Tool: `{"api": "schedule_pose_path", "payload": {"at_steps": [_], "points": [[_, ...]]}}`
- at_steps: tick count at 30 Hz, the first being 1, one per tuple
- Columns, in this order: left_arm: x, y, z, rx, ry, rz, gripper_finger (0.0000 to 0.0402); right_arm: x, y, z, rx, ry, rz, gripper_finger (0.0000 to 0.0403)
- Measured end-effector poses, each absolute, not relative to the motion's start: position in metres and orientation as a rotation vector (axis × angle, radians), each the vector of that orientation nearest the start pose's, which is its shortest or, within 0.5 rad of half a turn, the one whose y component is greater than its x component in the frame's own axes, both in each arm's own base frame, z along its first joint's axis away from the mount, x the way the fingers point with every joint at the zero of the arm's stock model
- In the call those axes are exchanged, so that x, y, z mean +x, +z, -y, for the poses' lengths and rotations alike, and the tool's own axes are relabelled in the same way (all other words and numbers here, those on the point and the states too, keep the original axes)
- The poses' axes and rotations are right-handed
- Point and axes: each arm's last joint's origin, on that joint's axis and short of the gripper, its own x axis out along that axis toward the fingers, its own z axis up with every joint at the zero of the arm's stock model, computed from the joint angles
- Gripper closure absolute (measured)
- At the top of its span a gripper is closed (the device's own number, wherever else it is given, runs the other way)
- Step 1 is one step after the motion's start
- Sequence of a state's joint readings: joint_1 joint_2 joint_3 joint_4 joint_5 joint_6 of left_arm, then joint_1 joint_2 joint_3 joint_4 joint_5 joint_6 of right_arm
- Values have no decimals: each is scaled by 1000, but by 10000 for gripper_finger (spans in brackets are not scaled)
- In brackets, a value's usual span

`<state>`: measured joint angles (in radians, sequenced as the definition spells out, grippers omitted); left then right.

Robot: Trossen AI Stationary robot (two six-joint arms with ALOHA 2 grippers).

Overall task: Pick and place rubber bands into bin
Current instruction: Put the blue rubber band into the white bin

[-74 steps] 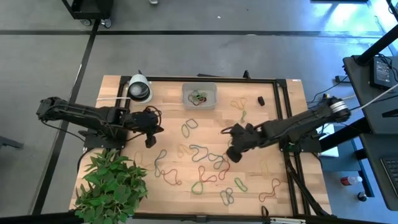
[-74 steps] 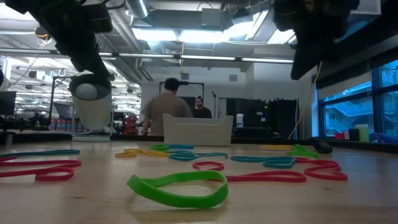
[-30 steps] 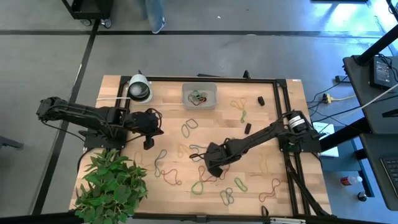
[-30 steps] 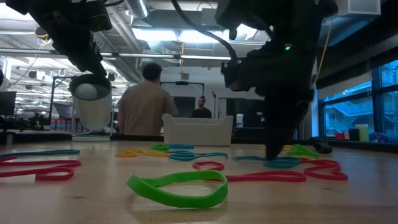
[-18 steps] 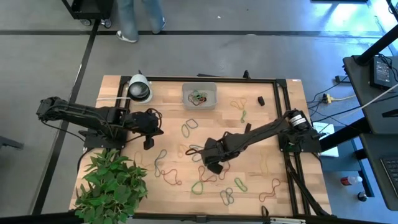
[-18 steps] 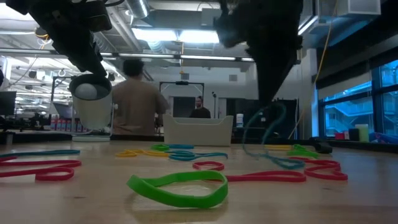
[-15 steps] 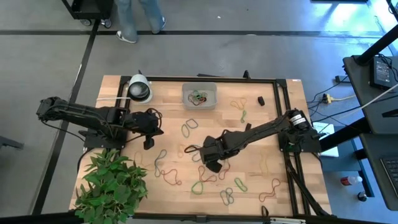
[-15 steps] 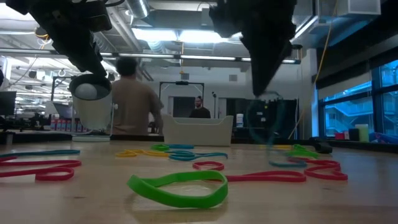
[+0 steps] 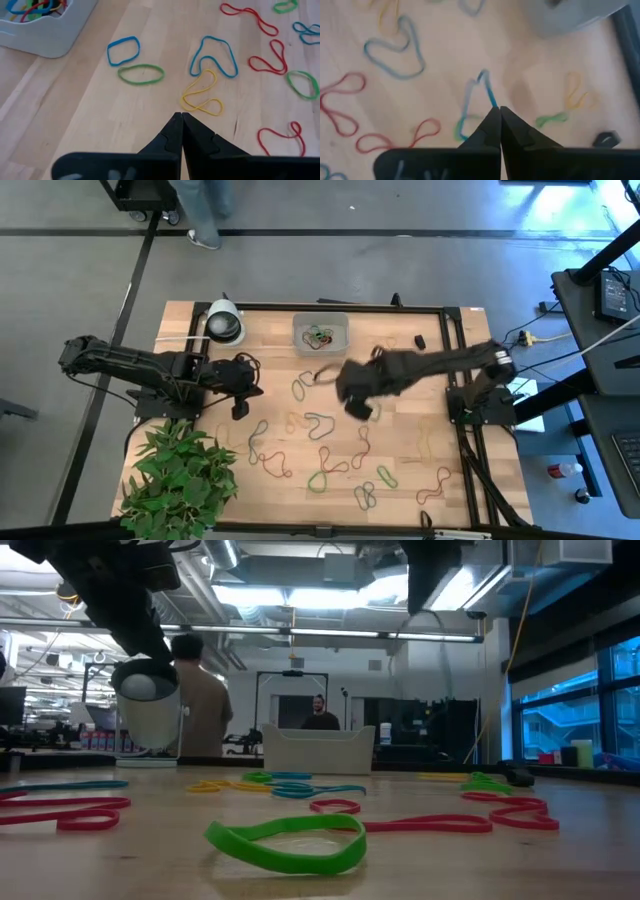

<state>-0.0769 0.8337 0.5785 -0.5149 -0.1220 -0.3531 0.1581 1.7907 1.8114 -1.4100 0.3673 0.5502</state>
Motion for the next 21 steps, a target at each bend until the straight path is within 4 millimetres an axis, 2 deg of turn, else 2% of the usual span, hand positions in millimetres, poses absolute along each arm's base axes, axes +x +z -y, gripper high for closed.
{"api": "schedule_pose_path", "payload": {"at_steps": [5, 10, 15, 21], "points": [[164, 228, 8, -249, 202, -745, 400, 325, 361, 10, 113, -560, -1126, 403], [164, 228, 6, -223, 272, -727, 400, 331, 370, 63, 80, -552, -1019, 403], [164, 229, 4, -195, 340, -707, 400, 348, 361, 105, 47, -511, -942, 403], [164, 230, 3, -229, 390, -682, 400, 369, 327, 146, 32, -504, -987, 403]]}}
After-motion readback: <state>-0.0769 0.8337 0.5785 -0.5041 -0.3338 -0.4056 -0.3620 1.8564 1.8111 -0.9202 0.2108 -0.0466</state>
